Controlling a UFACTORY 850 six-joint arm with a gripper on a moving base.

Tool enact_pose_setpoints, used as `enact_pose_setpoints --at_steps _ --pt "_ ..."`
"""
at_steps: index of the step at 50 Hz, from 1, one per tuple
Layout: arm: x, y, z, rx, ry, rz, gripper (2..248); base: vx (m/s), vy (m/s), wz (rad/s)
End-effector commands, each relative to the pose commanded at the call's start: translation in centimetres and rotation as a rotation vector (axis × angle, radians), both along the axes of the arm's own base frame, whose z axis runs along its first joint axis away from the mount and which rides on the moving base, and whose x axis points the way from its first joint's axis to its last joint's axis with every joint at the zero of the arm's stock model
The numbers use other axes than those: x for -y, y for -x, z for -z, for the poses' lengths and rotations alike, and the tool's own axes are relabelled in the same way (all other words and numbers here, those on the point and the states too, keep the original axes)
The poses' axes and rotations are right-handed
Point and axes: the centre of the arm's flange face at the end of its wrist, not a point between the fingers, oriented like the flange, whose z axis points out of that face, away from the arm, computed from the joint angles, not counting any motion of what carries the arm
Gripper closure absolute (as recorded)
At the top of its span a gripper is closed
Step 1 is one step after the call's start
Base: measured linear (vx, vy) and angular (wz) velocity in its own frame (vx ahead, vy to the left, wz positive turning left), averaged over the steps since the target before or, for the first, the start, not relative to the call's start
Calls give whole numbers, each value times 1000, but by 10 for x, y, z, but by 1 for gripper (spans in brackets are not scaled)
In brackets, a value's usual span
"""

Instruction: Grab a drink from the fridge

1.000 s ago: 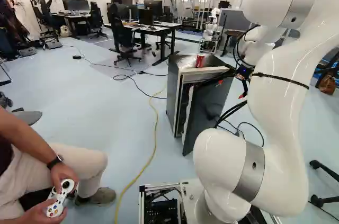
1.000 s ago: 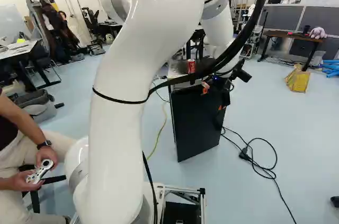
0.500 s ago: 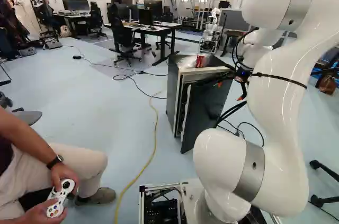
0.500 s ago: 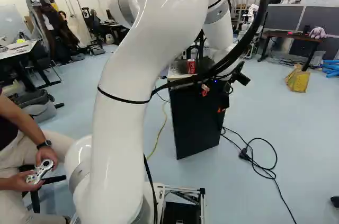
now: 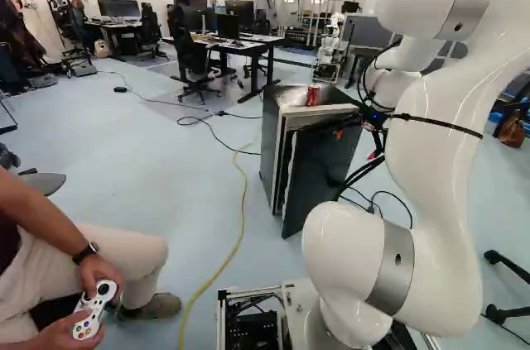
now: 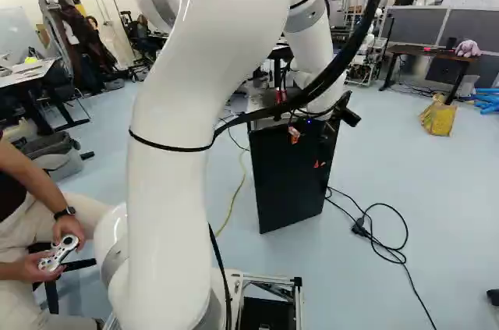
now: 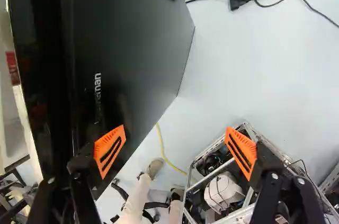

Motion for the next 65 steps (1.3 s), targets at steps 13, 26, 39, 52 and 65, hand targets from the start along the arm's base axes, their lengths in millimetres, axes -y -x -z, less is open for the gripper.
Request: enact_pose_setpoints --at_steps 13,26,39,52,65 --pt "-18 7 0 12 51 -34 3 0 0 0" --pt "-37 8 -1 36 111 -81 3 0 0 0" --pt "-57 3 -2 67 170 -136 3 0 0 0" --pt "-78 -1 -3 94 215 -191 3 0 0 0" --pt "-100 -6 -3 105 225 -236 3 0 0 0"
